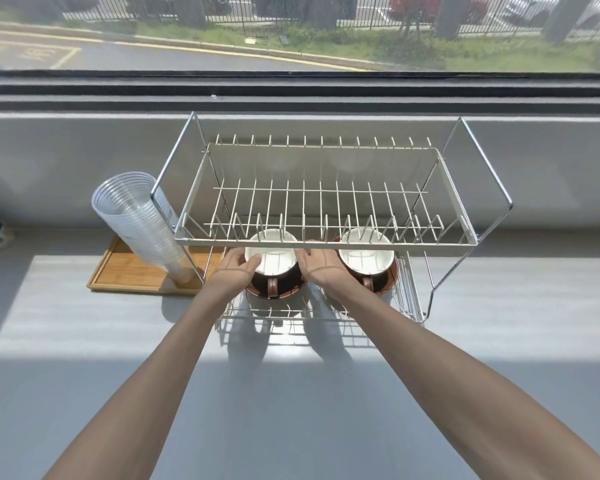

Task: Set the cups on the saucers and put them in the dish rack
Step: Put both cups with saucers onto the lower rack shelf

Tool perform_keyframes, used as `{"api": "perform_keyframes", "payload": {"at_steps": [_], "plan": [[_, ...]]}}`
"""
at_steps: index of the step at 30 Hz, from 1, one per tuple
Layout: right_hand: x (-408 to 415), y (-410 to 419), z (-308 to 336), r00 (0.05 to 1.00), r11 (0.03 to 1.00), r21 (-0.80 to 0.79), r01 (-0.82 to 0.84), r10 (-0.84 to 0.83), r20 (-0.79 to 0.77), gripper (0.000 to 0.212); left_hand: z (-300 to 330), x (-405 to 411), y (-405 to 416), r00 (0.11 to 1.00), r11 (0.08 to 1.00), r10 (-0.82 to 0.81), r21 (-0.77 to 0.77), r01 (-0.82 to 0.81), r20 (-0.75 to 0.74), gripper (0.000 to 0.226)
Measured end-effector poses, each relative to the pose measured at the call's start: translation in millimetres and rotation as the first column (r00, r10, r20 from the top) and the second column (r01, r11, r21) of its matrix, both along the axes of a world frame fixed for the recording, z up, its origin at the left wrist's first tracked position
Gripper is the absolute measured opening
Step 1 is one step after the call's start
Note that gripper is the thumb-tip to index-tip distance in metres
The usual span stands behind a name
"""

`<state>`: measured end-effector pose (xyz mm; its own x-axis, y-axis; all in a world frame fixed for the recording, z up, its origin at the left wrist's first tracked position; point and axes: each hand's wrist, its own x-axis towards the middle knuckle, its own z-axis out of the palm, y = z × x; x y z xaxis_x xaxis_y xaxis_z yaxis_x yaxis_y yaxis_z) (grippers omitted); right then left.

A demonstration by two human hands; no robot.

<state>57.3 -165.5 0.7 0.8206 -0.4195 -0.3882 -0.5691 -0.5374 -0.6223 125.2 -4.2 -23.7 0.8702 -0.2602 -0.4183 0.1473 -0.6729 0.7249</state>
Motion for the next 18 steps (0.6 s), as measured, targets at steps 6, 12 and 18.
{"api": "perform_keyframes", "payload": {"at_steps": [6,12,18], "plan": [[-41,0,24,0.982,0.981,-0.056,-0.188,0.187,-0.011,0.039,29,-27,8,0.978,0.974,-0.207,0.102,0.203,0.032,0.041],[-80,-8,37,0.957,0.896,-0.357,-0.265,0.289,0.015,0.038,62,-60,-3,0.866,0.813,-0.489,0.415,0.408,0.106,0.047],[-108,-33,35,0.954,0.755,-0.618,-0.218,0.300,0.029,0.051,65,-91,-34,0.718,0.707,-0.605,0.646,0.286,0.345,0.057]]}}
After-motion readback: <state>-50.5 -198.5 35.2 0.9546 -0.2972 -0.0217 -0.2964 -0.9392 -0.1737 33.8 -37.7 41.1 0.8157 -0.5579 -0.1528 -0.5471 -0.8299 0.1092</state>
